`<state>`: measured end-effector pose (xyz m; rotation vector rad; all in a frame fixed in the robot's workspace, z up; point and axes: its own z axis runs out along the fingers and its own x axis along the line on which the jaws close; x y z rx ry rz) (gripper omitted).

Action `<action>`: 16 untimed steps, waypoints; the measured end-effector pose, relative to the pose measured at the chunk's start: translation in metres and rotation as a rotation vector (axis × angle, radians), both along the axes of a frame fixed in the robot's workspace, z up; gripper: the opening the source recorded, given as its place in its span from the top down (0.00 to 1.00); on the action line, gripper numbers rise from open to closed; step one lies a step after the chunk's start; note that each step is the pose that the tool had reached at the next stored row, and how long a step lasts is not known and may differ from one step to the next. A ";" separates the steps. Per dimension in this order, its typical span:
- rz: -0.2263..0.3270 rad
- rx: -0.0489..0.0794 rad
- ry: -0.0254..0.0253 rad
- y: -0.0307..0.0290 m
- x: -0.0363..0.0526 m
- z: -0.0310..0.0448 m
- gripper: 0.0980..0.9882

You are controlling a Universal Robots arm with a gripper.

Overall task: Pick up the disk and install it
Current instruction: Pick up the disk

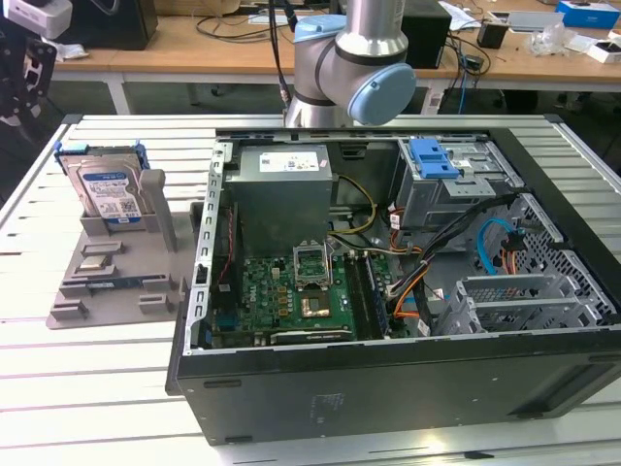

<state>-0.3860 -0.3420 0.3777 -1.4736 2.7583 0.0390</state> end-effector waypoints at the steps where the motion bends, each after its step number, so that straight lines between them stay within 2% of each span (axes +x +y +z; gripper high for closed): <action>1: 0.011 0.000 0.0000 0.0000 0.0000 0.0000 0.99; 7: 0.123 0.000 0.0000 0.0000 0.0000 0.0000 0.99; 11: 0.173 0.000 0.0000 0.0000 0.0000 0.0000 0.99; 13: 0.233 0.000 0.0000 0.0000 0.0000 0.0000 0.99; 16: 0.271 0.000 0.0000 0.0000 0.0000 0.0000 0.99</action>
